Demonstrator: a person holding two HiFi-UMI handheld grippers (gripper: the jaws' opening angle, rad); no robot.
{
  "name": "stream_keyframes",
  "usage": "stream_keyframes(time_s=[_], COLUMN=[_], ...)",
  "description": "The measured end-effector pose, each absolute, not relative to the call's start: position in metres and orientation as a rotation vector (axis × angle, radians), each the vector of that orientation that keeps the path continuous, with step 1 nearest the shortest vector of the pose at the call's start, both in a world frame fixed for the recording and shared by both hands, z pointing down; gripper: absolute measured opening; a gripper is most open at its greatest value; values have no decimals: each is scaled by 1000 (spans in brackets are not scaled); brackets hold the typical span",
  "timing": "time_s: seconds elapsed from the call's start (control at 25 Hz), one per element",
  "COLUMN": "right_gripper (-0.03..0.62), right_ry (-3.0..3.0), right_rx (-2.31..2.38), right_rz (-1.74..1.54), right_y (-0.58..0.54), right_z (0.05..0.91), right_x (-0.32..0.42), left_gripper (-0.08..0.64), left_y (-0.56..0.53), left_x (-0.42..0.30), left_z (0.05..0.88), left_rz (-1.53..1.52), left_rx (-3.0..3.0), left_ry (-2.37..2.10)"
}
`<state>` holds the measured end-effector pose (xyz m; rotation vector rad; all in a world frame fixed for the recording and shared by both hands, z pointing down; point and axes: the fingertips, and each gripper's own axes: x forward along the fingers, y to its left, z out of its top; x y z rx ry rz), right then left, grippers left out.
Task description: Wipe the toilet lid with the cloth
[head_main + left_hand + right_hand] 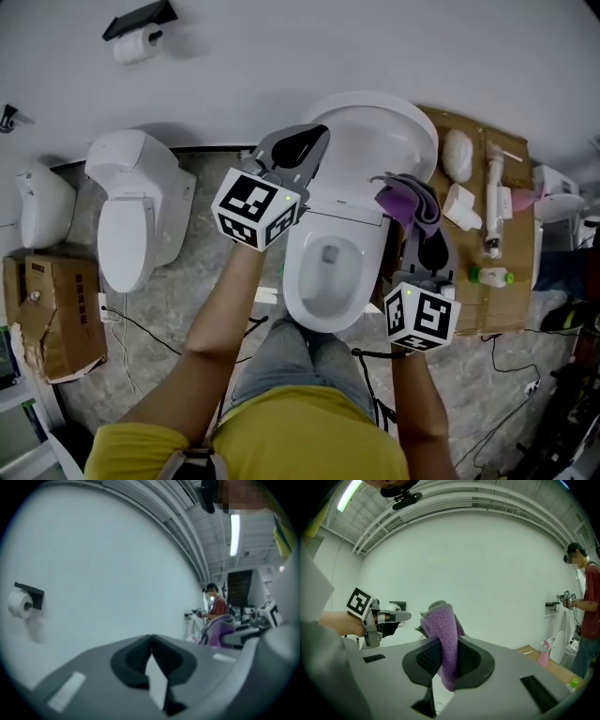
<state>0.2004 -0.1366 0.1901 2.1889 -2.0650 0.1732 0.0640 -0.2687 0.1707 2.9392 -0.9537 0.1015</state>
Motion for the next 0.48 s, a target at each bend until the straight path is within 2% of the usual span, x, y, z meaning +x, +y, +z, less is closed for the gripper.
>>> stream_keyframes(time_s=[0.4, 0.48], right_gripper=[40, 40], right_ry=[-2073, -2072], right_rx=[2194, 2199], right_rz=[170, 171], right_y=[-143, -143], right_z=[178, 176], right_x=[211, 214], left_gripper=[28, 62], left_y=[-310, -318], left_x=[86, 92], left_z=[179, 182], left_rz=[204, 248], left_rx=[2995, 3009], left_ry=[-856, -821])
